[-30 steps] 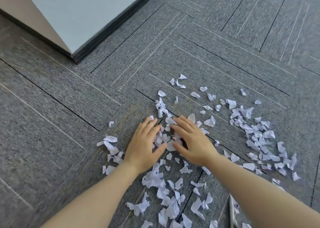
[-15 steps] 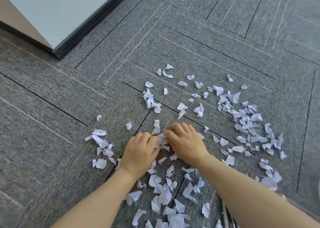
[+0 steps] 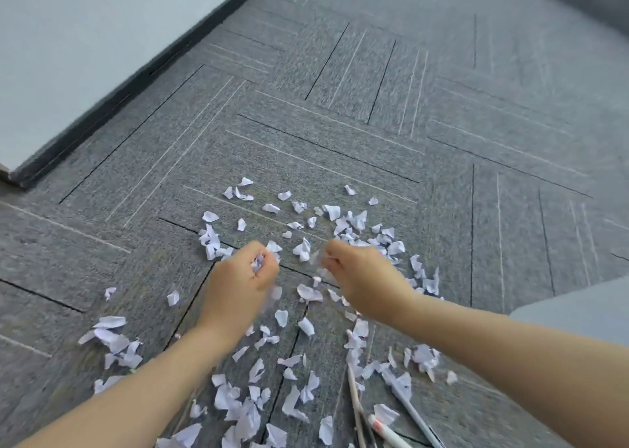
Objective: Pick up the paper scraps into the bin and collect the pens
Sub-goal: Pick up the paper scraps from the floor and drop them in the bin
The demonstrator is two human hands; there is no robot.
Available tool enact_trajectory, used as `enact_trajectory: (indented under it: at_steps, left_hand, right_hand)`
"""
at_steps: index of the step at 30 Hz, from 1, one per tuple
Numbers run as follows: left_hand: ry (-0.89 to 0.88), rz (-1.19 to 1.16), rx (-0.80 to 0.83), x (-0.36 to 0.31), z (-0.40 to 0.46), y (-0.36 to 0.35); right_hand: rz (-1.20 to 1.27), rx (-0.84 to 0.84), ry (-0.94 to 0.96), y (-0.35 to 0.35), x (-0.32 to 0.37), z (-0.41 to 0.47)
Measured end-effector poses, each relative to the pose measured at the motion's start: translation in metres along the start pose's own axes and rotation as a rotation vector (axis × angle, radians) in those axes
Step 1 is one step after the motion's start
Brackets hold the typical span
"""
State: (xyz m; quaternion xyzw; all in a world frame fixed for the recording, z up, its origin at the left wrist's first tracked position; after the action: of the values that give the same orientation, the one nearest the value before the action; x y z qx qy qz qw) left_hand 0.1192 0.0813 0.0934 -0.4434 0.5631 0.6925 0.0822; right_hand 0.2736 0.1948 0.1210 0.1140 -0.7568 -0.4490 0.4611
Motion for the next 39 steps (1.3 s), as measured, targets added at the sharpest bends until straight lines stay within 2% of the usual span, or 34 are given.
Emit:
enact_trajectory:
  at_steps: [3, 6, 9, 11, 13, 16, 19, 22, 24, 27, 32, 36, 39]
  left_hand:
    - [-0.120, -0.257, 0.056, -0.110, 0.022, -0.001]
    - [-0.264, -0.452, 0.100, -0.225, 0.026, -0.019]
    - [-0.305, -0.620, 0.257, -0.323, 0.014, -0.057]
    - [-0.292, -0.685, 0.353, -0.373, -0.001, -0.092]
    - [-0.260, -0.732, 0.448, -0.413, -0.022, -0.128]
    - [-0.209, -0.678, 0.545, -0.445, -0.049, -0.178]
    - [-0.251, -0.427, 0.583, -0.451, -0.057, -0.221]
    - [-0.374, -0.048, 0.658, -0.453, -0.063, -0.240]
    - [-0.451, 0.024, 0.662, -0.454, -0.066, -0.242]
    - [-0.500, -0.071, 0.568, -0.452, -0.060, -0.232]
    - [-0.588, -0.339, 0.297, -0.413, -0.022, -0.193]
    - [-0.527, -0.229, 0.143, -0.327, 0.025, -0.161]
    - [-0.417, -0.011, 0.121, -0.233, 0.054, -0.145]
  right_hand:
    - [0.136, -0.299, -0.064, 0.079, 0.001, -0.041]
    - [0.230, -0.708, -0.171, 0.153, -0.019, -0.099]
    - [0.306, -1.073, -0.332, 0.209, -0.058, -0.168]
    - [0.315, -1.223, -0.478, 0.230, -0.089, -0.211]
    - [0.312, -1.302, -0.600, 0.239, -0.113, -0.248]
    - [0.380, -1.286, -0.785, 0.236, -0.138, -0.289]
    - [0.629, -1.197, -0.968, 0.226, -0.159, -0.314]
    - [0.770, -1.175, -1.009, 0.223, -0.169, -0.327]
    - [0.749, -1.219, -1.014, 0.224, -0.167, -0.329]
    - [0.692, -1.286, -0.936, 0.227, -0.160, -0.325]
    - [0.676, -1.371, -0.561, 0.234, -0.118, -0.278]
    - [0.789, -1.169, -0.288, 0.214, -0.076, -0.202]
    - [0.753, -0.910, -0.298, 0.163, -0.070, -0.137]
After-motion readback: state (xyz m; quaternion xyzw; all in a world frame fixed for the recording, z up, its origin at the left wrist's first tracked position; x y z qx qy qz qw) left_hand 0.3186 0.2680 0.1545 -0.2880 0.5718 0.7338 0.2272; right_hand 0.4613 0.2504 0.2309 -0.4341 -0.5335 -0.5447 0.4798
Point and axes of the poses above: each hand's wrist, its own z-axis towards the middle knuckle, its own y-axis out of the back of the hand, x = y × z, the point moved 1 cm from there along z, towards the middle knuckle, and after that the axes turned 9 degrees about z, right-handed, at the moved point
